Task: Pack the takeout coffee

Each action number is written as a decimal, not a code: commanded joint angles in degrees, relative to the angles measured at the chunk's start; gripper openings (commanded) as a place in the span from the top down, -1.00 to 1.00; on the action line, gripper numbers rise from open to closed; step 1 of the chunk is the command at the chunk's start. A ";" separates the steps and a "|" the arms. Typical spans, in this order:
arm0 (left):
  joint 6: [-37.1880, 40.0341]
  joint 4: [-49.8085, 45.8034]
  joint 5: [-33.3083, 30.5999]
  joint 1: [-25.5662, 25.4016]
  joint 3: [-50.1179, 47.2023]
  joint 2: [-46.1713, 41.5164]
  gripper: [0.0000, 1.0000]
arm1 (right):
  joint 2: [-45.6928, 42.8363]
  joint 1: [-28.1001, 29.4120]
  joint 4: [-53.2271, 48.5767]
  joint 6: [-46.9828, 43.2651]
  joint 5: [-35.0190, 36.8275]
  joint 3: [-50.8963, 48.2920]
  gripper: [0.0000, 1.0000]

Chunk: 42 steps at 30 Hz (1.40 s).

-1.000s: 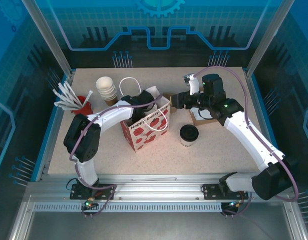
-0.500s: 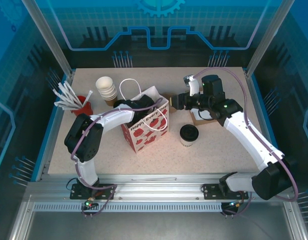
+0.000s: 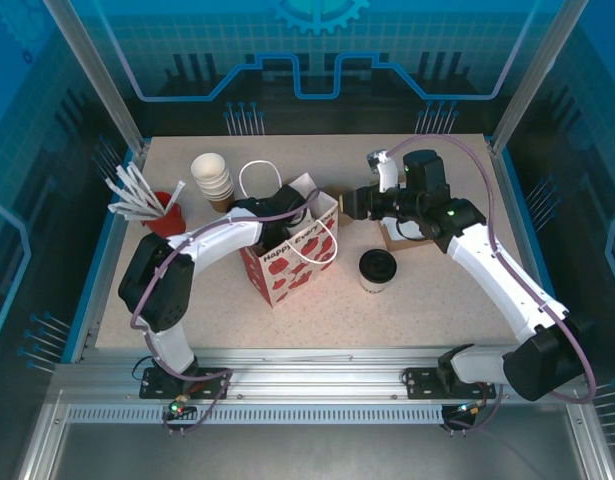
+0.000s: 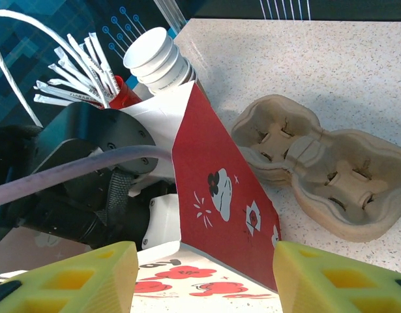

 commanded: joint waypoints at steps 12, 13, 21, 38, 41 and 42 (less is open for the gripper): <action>-1.50 -2.87 2.93 1.03 5.33 -7.91 -0.54 | -1.54 -0.76 0.65 0.53 -0.47 -0.48 -0.17; -1.47 -3.20 3.19 1.18 5.90 -8.40 -0.53 | -1.60 -0.77 0.64 0.48 -0.42 -0.45 -0.18; -1.29 -4.94 4.87 2.59 9.33 -13.04 -0.53 | -1.84 -0.77 0.11 0.35 -0.38 -0.10 -0.18; -4.53 -6.00 4.52 3.51 20.26 -18.40 -0.49 | -3.88 -0.64 -6.00 -3.67 5.97 -0.36 -0.29; -11.00 -4.82 3.31 3.52 21.81 -20.38 -0.46 | -7.25 -1.31 -9.91 -4.90 10.84 -3.98 -0.35; -14.00 -4.29 4.00 3.44 21.92 -21.34 -0.46 | -8.77 -1.99 -11.13 -4.82 11.83 -5.99 -0.38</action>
